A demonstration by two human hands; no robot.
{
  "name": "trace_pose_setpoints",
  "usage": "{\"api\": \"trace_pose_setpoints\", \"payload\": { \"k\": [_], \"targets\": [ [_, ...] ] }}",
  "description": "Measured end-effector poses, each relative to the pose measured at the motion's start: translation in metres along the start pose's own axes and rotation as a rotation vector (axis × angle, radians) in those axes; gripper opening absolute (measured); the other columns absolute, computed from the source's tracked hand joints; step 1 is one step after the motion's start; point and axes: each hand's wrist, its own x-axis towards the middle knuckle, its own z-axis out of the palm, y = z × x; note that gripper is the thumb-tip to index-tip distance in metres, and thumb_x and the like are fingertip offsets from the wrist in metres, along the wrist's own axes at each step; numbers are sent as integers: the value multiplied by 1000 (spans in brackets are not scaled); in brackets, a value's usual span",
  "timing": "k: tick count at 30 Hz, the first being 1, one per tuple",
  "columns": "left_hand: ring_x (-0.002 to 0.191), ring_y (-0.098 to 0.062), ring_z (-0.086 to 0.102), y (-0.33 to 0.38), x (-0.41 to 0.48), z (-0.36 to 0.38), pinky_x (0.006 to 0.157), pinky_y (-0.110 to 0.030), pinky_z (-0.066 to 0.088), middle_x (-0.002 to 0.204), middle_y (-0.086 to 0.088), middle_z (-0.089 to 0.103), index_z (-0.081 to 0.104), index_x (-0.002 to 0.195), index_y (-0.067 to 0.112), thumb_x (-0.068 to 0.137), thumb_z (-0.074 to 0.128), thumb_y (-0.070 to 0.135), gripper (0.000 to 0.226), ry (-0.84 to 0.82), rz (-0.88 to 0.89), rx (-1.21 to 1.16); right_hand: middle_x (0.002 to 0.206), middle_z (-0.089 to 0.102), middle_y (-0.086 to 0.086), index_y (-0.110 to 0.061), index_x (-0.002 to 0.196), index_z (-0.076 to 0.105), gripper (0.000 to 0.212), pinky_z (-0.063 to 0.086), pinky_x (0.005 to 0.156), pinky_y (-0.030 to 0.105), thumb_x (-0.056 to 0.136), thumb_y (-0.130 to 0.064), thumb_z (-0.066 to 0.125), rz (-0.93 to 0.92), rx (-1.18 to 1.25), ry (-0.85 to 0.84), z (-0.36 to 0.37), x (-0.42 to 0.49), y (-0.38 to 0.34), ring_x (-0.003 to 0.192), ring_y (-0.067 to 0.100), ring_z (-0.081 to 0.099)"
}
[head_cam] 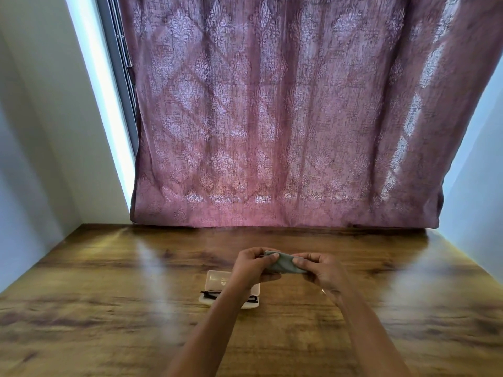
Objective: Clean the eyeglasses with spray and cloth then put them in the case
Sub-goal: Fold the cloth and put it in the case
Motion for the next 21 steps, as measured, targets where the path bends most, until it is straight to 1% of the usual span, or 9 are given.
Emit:
{"api": "trace_pose_setpoints", "payload": {
  "k": [3,6,8,10,12,15,18,21],
  "targets": [
    [78,-19,66,-1,0,0,60,-24,58,88,-12,64,65,89,6,86,60,5,6,-3,7,-6,68,61,3,-7,79,70,5,46,55,18,79,-11,68,20,27,48,-1,0,1,64,11,53],
    [71,-16,65,-4,-1,-1,57,-22,57,82,-11,63,65,84,6,85,62,5,3,18,22,-28,74,64,5,-7,82,66,5,53,57,18,82,-12,65,35,213,63,4,0,2,71,14,60],
    [67,-14,65,-6,-2,-3,56,-20,56,80,-10,64,64,84,7,84,64,6,1,35,24,-24,79,65,8,-6,84,64,6,54,56,19,82,-11,64,35,293,86,8,1,4,75,17,62],
    [64,-13,66,-8,-1,-6,56,-20,56,79,-10,65,65,85,7,84,64,9,2,51,15,-13,81,65,10,-3,85,64,5,54,54,18,82,-8,64,26,329,110,12,2,7,72,16,65],
    [66,-13,67,-11,1,-11,57,-20,56,80,-10,66,66,88,6,84,65,10,6,74,5,-7,80,65,11,0,85,64,4,53,53,16,81,-2,63,18,361,129,16,4,9,64,10,67],
    [70,-14,64,-14,4,-20,57,-19,55,83,-9,66,67,88,6,83,65,9,6,114,-5,0,76,65,11,1,81,64,2,52,51,14,79,3,65,9,347,165,22,7,9,55,8,66],
    [73,-15,65,-18,7,-31,63,-23,56,80,-6,68,68,85,9,83,66,12,4,162,-21,22,74,66,10,-1,77,65,3,52,51,14,77,2,66,6,303,182,31,13,10,56,8,66],
    [74,-13,64,-21,12,-50,67,-25,50,78,-2,69,68,87,11,83,67,17,7,267,-9,66,77,66,10,-1,77,65,4,52,51,13,77,2,67,11,284,211,43,19,12,63,11,65]
  ]
}}
